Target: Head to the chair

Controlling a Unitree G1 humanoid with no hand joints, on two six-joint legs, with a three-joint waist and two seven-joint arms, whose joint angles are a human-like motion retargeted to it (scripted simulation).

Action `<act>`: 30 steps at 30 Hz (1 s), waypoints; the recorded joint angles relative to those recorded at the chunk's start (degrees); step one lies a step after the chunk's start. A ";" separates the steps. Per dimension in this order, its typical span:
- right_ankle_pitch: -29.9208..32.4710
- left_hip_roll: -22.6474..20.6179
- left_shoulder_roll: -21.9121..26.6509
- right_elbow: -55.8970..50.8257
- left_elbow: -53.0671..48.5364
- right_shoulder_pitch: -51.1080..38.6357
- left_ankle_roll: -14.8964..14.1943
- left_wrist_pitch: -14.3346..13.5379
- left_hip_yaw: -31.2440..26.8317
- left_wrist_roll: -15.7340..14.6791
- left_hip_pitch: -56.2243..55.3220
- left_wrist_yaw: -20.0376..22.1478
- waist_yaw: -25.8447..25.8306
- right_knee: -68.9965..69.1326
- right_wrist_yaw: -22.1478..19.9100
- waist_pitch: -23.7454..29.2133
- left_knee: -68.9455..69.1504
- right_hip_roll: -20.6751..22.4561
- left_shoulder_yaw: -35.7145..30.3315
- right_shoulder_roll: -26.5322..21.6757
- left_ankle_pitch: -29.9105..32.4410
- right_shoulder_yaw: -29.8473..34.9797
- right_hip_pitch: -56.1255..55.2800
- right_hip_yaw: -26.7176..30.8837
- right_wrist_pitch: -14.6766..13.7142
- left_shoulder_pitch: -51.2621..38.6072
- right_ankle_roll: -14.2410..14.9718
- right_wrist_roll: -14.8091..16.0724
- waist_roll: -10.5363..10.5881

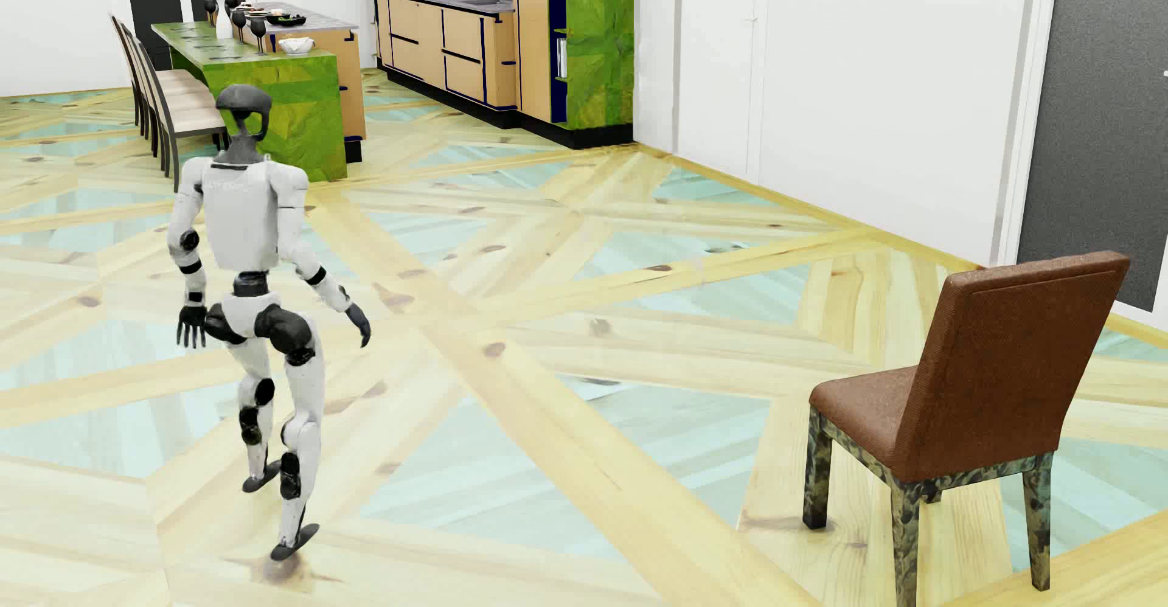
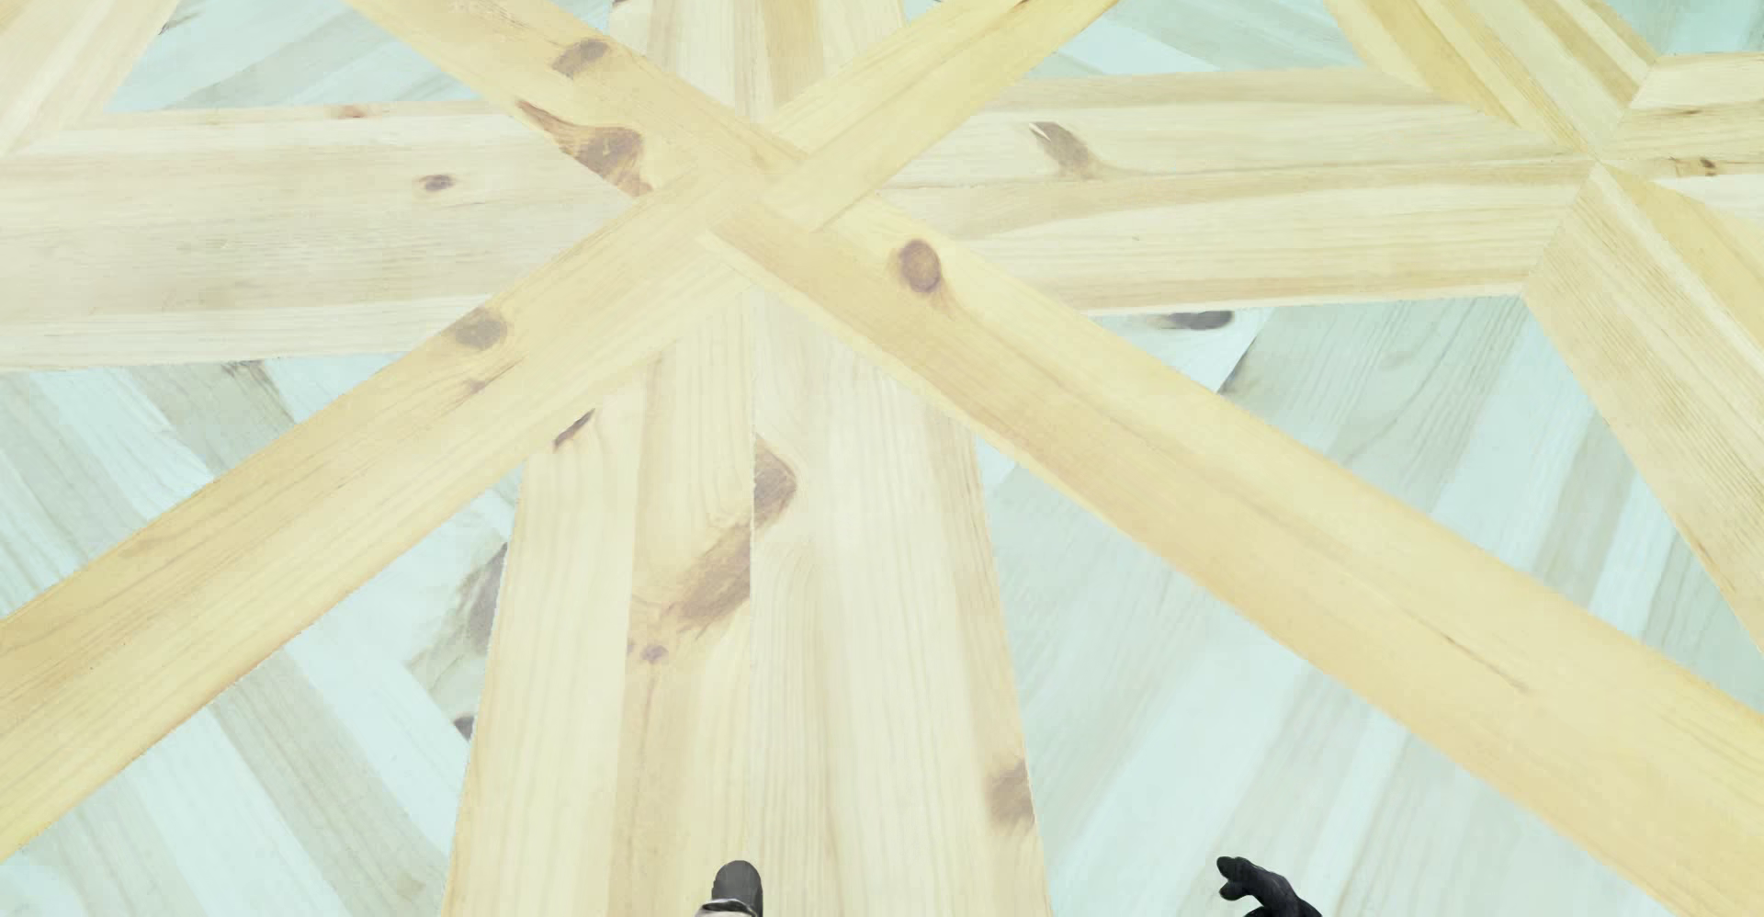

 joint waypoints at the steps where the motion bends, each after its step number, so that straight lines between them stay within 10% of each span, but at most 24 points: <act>1: -0.56 -0.29 -0.41 0.49 -0.31 0.20 1.23 0.08 1.79 0.19 0.99 0.37 -0.15 1.20 0.25 -0.06 1.15 -1.15 0.48 -0.47 -0.84 0.33 0.47 1.12 0.43 -0.30 0.68 0.01 -0.11; 7: 19.47 -3.13 -0.80 2.57 -3.12 5.16 4.04 -1.25 11.15 4.99 10.16 3.20 -1.21 35.87 2.58 0.99 2.99 -6.18 -0.80 -0.51 -9.10 0.91 -14.10 8.83 3.26 -7.68 3.81 0.71 -2.65; 10: 18.87 -3.04 1.53 2.61 -7.51 7.14 4.61 -3.05 15.74 5.01 15.51 3.86 -2.43 44.66 4.09 1.42 1.81 -12.51 -1.21 0.09 -12.30 1.49 -24.34 1.04 3.61 -11.49 1.56 0.59 -4.03; 18: 18.57 -4.45 2.57 2.27 -17.62 10.79 2.29 -5.05 24.99 1.09 28.56 4.65 -5.25 2.42 2.13 -0.26 -2.78 -9.49 -2.03 2.04 -20.77 -3.57 -29.20 -22.61 5.53 -20.32 8.04 2.77 -4.23; 21: 17.25 -3.29 0.83 3.91 -11.46 12.50 -1.45 -3.80 24.81 1.00 32.17 5.96 -5.96 3.86 3.96 -0.59 1.41 -7.49 -4.78 3.00 -19.45 -2.74 -26.71 -21.89 5.67 -23.20 -9.47 1.71 -3.54; 22: 15.75 -2.26 -0.07 4.66 -8.24 12.60 -2.30 -3.04 23.61 0.69 31.89 6.72 -6.12 5.36 4.50 -0.57 5.73 -6.85 -5.18 3.28 -15.95 -2.37 -25.56 -21.04 5.85 -23.09 -10.96 1.17 -3.31; 24: 12.19 0.41 -0.95 5.74 -1.35 12.00 -6.16 -1.66 19.77 0.07 27.80 5.58 -6.17 6.31 5.82 -0.38 18.98 -5.53 -6.55 3.63 -3.09 -1.23 -22.05 -19.90 5.70 -21.77 -9.90 -0.19 -2.87; 26: 9.98 3.16 -0.47 5.10 4.41 10.69 -3.68 -1.32 16.08 0.47 20.04 0.38 -5.39 4.99 7.40 -0.12 35.41 -4.18 -9.32 2.96 5.00 0.33 -17.86 -18.64 3.92 -20.35 -8.28 -1.40 -2.23; 30: 7.31 5.77 -0.46 1.57 6.56 5.33 -1.57 -0.28 13.19 -2.56 3.68 1.01 -2.57 0.32 3.26 0.30 46.97 -1.42 -5.07 0.71 0.83 1.26 -9.77 -13.74 1.87 -12.51 -4.65 -2.02 -0.98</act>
